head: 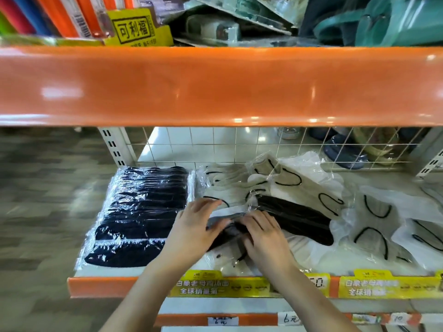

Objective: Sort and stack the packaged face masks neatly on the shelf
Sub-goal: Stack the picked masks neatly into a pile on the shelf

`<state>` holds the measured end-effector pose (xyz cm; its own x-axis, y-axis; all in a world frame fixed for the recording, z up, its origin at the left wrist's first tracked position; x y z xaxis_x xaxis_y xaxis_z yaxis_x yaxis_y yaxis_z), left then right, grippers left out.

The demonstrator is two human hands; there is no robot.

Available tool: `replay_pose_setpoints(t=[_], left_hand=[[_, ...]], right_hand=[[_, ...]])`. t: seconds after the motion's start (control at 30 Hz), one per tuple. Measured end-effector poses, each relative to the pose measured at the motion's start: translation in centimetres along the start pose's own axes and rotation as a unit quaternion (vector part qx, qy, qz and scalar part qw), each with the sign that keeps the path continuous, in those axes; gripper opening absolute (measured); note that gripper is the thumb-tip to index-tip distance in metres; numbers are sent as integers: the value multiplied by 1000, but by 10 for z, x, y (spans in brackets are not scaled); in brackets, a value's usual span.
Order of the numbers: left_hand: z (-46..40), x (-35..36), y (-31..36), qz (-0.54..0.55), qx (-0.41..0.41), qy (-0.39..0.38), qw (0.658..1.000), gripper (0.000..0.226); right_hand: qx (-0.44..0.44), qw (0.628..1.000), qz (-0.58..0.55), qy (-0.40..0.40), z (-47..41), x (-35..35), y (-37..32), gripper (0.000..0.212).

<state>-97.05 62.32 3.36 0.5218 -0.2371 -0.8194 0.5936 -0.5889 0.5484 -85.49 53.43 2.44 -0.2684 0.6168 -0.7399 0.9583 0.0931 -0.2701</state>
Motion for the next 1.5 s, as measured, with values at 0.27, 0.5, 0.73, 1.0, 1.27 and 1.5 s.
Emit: replay_pose_setpoints(t=[0.27,0.5,0.73,1.0,1.27,1.5], left_hand=[[37,-46,5,-220,123,100,962,45],[76,-69,-56,-247,92,127,956,33],[101,-62,-105,-246,37,127,960,39],[113,-44,-134,-210,-55,76,973,68],[106,-34,-148,-191,-85,34,977,71],[94,-39,-144,-178,-93,76,977,71]], right_hand=[[-27,999,-37,-9,-31,18,-60,32],[-140,988,-21,-65,-31,63,-123,23],[-166,977,-45,-129,-19,91,-147,20],[-132,980,-39,-147,-14,102,-140,34],[-114,981,-35,-153,-14,107,-138,36],[-89,980,-50,-172,-16,105,-135,36]])
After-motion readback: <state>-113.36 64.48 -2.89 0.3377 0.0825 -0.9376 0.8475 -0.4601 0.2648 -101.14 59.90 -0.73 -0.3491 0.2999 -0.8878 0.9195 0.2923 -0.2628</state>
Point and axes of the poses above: each hand's wrist, its own z-axis away from the middle knuckle, its own x-axis out of the palm, y = z × x, the point moved 9 cm from there along -z, towards the middle knuckle, and after that the axes turned 2 degrees about -y, right-handed, at the moved point
